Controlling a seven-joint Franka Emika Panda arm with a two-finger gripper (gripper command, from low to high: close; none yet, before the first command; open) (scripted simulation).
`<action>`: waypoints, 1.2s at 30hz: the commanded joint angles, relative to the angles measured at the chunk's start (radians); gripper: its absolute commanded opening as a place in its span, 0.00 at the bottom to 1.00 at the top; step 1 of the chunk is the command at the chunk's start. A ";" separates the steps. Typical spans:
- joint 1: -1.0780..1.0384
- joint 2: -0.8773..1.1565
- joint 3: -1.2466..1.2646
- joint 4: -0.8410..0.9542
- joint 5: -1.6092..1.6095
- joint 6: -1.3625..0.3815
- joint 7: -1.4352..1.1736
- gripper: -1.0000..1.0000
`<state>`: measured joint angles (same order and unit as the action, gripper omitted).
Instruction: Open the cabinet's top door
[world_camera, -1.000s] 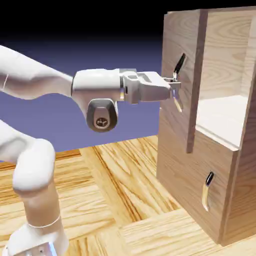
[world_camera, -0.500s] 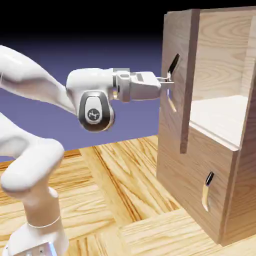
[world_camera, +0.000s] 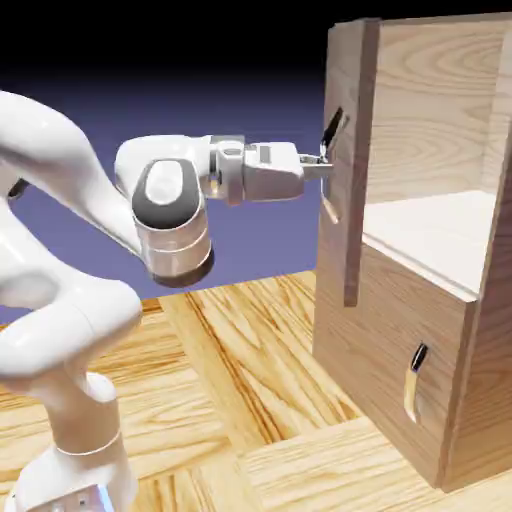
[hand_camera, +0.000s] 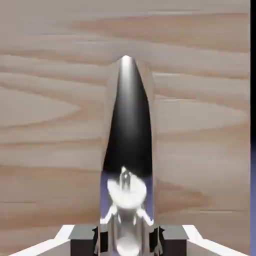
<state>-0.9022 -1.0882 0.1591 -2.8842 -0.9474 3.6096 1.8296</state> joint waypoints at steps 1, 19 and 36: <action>0.023 -0.036 -0.011 -0.012 -0.015 -0.042 0.016 0.00; 0.487 -0.522 0.060 -0.122 0.080 -0.825 0.018 0.00; 0.667 -0.675 0.577 0.085 0.434 -1.565 0.030 0.00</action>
<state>-0.2350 -1.7628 0.7363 -2.7989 -0.5123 2.0460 1.8589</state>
